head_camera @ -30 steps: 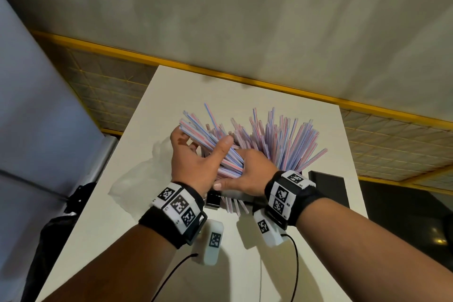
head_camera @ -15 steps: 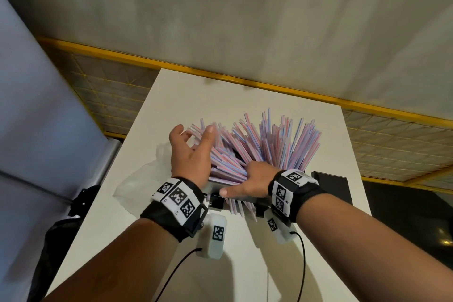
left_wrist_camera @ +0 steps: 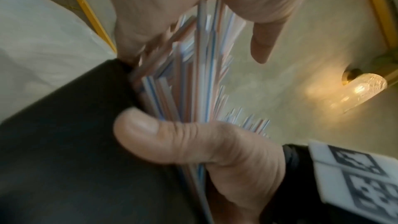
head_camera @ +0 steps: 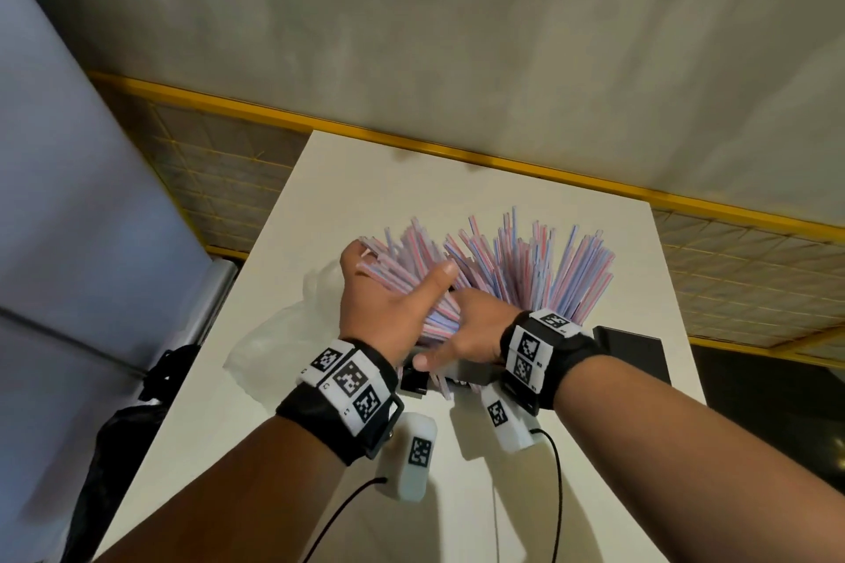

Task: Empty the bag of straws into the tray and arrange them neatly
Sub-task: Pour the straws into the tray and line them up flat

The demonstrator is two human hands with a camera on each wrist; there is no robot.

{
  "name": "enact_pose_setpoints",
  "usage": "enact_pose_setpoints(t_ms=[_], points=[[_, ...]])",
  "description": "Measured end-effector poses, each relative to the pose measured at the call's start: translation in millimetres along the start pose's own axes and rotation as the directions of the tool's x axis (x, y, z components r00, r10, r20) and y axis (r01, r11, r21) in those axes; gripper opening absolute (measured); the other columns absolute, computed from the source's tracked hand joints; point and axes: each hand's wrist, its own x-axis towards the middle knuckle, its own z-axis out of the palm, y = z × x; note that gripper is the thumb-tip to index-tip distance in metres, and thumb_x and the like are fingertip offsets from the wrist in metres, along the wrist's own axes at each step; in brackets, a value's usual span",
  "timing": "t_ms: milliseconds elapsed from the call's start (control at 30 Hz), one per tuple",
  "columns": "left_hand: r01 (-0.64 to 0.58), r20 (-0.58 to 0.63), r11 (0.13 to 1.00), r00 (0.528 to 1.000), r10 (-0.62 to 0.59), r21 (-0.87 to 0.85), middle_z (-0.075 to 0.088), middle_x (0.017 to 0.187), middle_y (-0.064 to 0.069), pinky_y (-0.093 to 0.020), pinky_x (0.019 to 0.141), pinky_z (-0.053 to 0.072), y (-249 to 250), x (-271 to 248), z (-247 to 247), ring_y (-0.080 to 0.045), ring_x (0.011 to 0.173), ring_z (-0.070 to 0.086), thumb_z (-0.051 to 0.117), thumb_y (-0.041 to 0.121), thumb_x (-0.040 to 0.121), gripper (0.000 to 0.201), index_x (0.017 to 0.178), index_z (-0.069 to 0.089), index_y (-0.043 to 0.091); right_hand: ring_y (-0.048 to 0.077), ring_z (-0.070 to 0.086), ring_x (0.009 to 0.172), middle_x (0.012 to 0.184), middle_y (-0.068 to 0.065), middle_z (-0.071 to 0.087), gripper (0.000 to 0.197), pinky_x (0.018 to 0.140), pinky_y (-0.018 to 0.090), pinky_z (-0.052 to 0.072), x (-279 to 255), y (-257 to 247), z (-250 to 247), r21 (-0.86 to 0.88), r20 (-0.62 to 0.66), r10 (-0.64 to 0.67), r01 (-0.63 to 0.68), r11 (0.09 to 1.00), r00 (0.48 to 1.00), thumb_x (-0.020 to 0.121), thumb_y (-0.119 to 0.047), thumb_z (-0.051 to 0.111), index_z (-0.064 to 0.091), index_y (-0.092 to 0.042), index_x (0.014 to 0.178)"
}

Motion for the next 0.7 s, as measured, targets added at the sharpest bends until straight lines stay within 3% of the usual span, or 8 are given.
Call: enact_pose_setpoints(t_ms=[100, 167, 233, 300, 367, 433, 567, 700], points=[[-0.018, -0.025, 0.997, 1.0, 0.016, -0.08, 0.067, 0.109, -0.005, -0.022, 0.078, 0.057, 2, 3, 2, -0.003, 0.088, 0.071, 0.091, 0.022, 0.069, 0.079, 0.129, 0.041, 0.008, 0.023, 0.07, 0.086, 0.093, 0.004, 0.073, 0.075, 0.08, 0.043, 0.058, -3, -4, -6, 0.002, -0.103, -0.133, 0.134, 0.991, 0.986, 0.051, -0.068, 0.084, 0.068, -0.016, 0.102], [-0.02, -0.03, 0.998, 0.999, 0.018, -0.067, 0.069, 0.111, -0.009, -0.028, 0.081, 0.06, 2, 6, 1, -0.008, 0.092, 0.073, 0.091, 0.027, 0.067, 0.08, 0.128, 0.044, 0.004, 0.022, 0.066, 0.069, 0.074, 0.004, 0.068, 0.066, 0.066, 0.039, 0.054, -9, -6, -10, -0.048, -0.142, -0.156, 0.151, 0.987, 0.978, 0.057, -0.068, 0.083, 0.066, -0.013, 0.089], [-0.001, -0.039, 1.0, 0.999, 0.0, -0.025, 0.067, 0.12, -0.009, -0.041, 0.091, 0.059, 0, 4, -1, -0.017, 0.104, 0.071, 0.089, 0.045, 0.058, 0.096, 0.133, 0.043, 0.008, 0.019, 0.067, 0.071, 0.076, 0.002, 0.07, 0.068, 0.069, 0.037, 0.057, -17, -8, -9, -0.103, -0.126, -0.139, 0.126, 0.987, 0.982, 0.058, -0.075, 0.077, 0.067, -0.017, 0.092], [0.01, -0.041, 0.999, 0.999, -0.008, 0.046, 0.059, 0.13, -0.003, -0.036, 0.098, 0.054, -2, 3, -4, -0.016, 0.112, 0.064, 0.092, 0.041, 0.061, 0.099, 0.14, 0.039, 0.013, 0.02, 0.065, 0.081, 0.09, 0.002, 0.069, 0.082, 0.076, 0.037, 0.057, -25, -9, -8, -0.194, -0.093, -0.103, 0.083, 0.977, 0.99, 0.059, -0.082, 0.071, 0.063, -0.015, 0.105], [0.025, -0.062, 0.998, 0.998, -0.022, 0.049, 0.052, 0.133, 0.003, -0.03, 0.099, 0.048, -5, 5, -8, -0.013, 0.115, 0.057, 0.093, 0.033, 0.065, 0.101, 0.145, 0.033, 0.019, 0.02, 0.059, 0.084, 0.092, 0.001, 0.061, 0.077, 0.072, 0.032, 0.051, -35, -10, -6, -0.273, -0.099, -0.097, 0.066, 0.96, 0.99, 0.07, -0.072, 0.074, 0.054, -0.011, 0.112], [0.03, -0.096, 1.0, 0.995, -0.029, 0.008, 0.053, 0.134, 0.004, -0.037, 0.102, 0.05, -6, 9, -11, -0.017, 0.121, 0.058, 0.091, 0.048, 0.059, 0.104, 0.143, 0.034, 0.025, 0.024, 0.061, 0.086, 0.093, 0.003, 0.062, 0.062, 0.067, 0.03, 0.048, -53, -14, -5, -0.299, -0.198, -0.167, 0.103, 0.949, 0.966, 0.079, -0.056, 0.076, 0.053, -0.011, 0.114], [0.073, -0.069, 0.992, 0.995, -0.066, 0.099, 0.06, 0.127, -0.004, -0.049, 0.099, 0.052, -10, 7, -2, -0.024, 0.115, 0.063, 0.082, 0.063, 0.062, 0.085, 0.129, 0.044, 0.028, 0.025, 0.061, 0.115, 0.126, 0.008, 0.065, 0.063, 0.097, 0.036, 0.049, -99, -11, 3, -0.236, -0.363, -0.269, 0.191, 0.953, 0.892, 0.083, -0.045, 0.074, 0.056, -0.011, 0.132], [0.069, -0.071, 0.986, 0.996, -0.058, 0.152, 0.054, 0.136, -0.004, -0.044, 0.108, 0.046, -8, 3, 1, -0.024, 0.124, 0.056, 0.085, 0.043, 0.076, 0.08, 0.138, 0.041, 0.021, 0.011, 0.06, 0.064, 0.066, -0.006, 0.063, 0.029, 0.064, 0.025, 0.049, -134, 19, 6, -0.108, -0.518, -0.112, 0.065, 0.992, 0.848, 0.078, -0.043, 0.076, 0.06, -0.019, 0.077]])
